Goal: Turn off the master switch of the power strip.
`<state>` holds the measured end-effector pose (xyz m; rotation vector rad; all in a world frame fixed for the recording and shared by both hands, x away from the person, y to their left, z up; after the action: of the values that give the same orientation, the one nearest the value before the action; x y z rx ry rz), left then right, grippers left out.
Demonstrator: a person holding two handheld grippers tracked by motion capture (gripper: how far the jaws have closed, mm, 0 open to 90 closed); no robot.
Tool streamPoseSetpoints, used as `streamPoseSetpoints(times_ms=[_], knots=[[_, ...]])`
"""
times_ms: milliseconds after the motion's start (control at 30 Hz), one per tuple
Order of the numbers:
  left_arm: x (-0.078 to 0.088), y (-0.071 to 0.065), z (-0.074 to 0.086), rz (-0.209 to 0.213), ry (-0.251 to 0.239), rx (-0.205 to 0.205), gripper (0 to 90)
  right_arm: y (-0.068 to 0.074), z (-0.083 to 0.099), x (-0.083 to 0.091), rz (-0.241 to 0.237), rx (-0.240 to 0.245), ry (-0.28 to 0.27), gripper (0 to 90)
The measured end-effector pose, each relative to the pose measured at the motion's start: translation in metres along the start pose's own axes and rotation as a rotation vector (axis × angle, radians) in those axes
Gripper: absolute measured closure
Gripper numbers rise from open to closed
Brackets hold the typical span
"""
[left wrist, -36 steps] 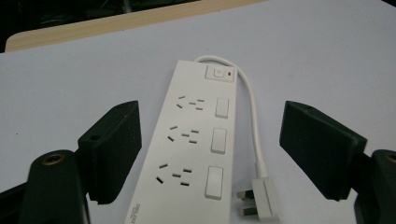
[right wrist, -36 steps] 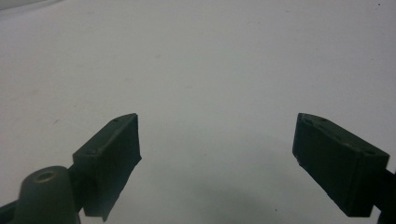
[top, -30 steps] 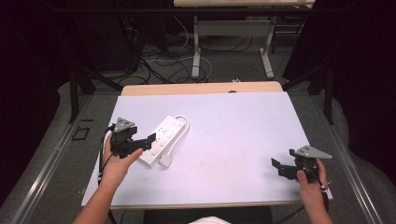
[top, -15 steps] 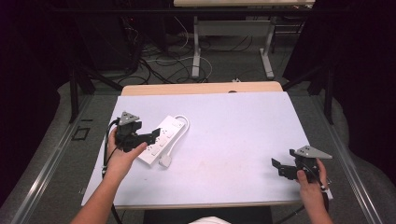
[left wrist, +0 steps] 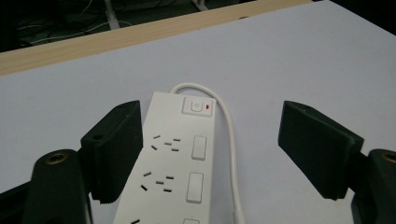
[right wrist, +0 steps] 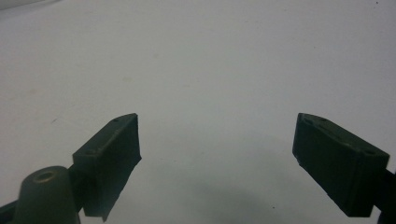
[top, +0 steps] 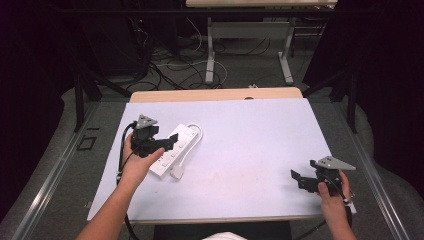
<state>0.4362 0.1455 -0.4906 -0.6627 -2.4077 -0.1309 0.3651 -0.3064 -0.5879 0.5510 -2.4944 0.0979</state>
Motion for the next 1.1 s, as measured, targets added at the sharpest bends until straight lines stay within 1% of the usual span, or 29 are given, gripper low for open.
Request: streamPoseSetpoints(times_ms=[67,133,167,200,267,300,333,367,400,433,467,500,533,567,600,667,700,733,933,967,1000,1033,1100], knots=[[-0.003,-0.001,-0.002,-0.001,-0.002,0.001,23.4,-0.001,0.0,0.0,0.009,-0.001,-0.007,14.4],[-0.005,-0.001,-0.002,0.001,0.014,-0.004,23.5,-0.001,0.0,0.0,0.008,0.001,-0.005,14.4],[-0.006,-0.001,-0.003,0.003,0.012,0.001,23.6,-0.001,0.0,0.001,0.003,0.0,0.0,14.4],[-0.007,-0.001,-0.003,0.003,0.019,-0.001,23.7,-0.002,-0.001,0.0,0.016,0.007,-0.012,14.4],[-0.01,-0.002,-0.004,0.004,0.014,0.004,24.0,-0.003,0.0,0.0,0.014,0.007,-0.009,14.4],[-0.011,-0.002,-0.004,0.003,0.023,-0.003,24.1,-0.003,-0.001,-0.001,0.018,0.005,-0.024,14.4],[-0.012,-0.002,-0.005,0.001,0.019,0.003,24.2,-0.003,0.0,0.001,0.012,0.008,0.0,14.4],[-0.013,-0.002,-0.006,0.0,0.017,-0.001,24.4,-0.003,0.0,0.0,0.013,0.008,-0.005,14.4],[-0.014,-0.002,-0.006,0.0,0.028,-0.004,24.4,-0.003,0.0,0.0,0.013,0.008,-0.005,14.4],[-0.015,-0.002,-0.007,-0.003,0.023,-0.001,24.5,-0.003,-0.001,-0.001,0.016,0.006,-0.024,14.4],[-0.015,-0.001,-0.007,-0.004,0.033,-0.009,25.0,-0.002,-0.001,-0.002,0.014,0.003,-0.025,14.4],[-0.016,-0.001,-0.008,-0.007,0.029,-0.008,25.3,-0.002,0.0,0.0,0.01,0.005,-0.007,14.4],[-0.017,-0.001,-0.009,-0.007,0.029,-0.004,25.7,-0.002,0.0,-0.001,0.012,0.007,-0.008,14.5],[-0.018,0.0,-0.009,-0.01,0.034,-0.014,26.4,-0.002,0.0,-0.001,0.013,0.008,-0.008,14.5],[-0.019,-0.001,-0.009,-0.011,0.033,-0.007,26.4,-0.002,0.0,-0.001,0.013,0.008,-0.008,14.5],[-0.022,0.0,-0.01,-0.014,0.036,-0.007,26.8,-0.002,0.0,-0.001,0.013,0.007,-0.008,14.4],[-0.022,0.0,-0.01,-0.015,0.039,-0.004,27.1,-0.002,0.001,0.0,0.007,0.006,-0.001,14.4],[-0.023,0.0,-0.011,-0.016,0.041,-0.009,27.4,-0.002,0.001,0.0,0.008,0.006,0.004,14.4],[-0.03,-0.001,-0.014,-0.016,0.047,0.006,28.7,-0.002,0.001,0.0,0.003,0.005,0.001,14.4],[-0.031,-0.001,-0.014,-0.02,0.051,0.007,28.7,-0.002,0.001,0.0,0.002,0.005,0.002,14.5],[-0.033,-0.001,-0.015,-0.029,0.041,0.006,28.7,-0.002,0.001,-0.001,0.009,0.006,-0.005,14.4],[-0.033,0.0,-0.015,-0.031,0.059,-0.001,28.7,-0.002,0.001,0.0,0.002,0.006,0.0,14.4],[-0.036,0.0,-0.016,-0.032,0.051,0.006,29.1,-0.002,0.001,0.0,0.002,0.005,0.0,14.4]])
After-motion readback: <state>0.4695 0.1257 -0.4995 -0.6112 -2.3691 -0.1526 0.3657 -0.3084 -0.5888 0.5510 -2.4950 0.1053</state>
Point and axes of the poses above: each handheld gripper's, and its own axes: x roughly backward along the jaws, z roughly out of its underside, y roughly to its left, the point moved 8 cm from there along -x, roughly forward along the jaws, and after that the axes turned 2 degrees about y, right-handed, at the moved point
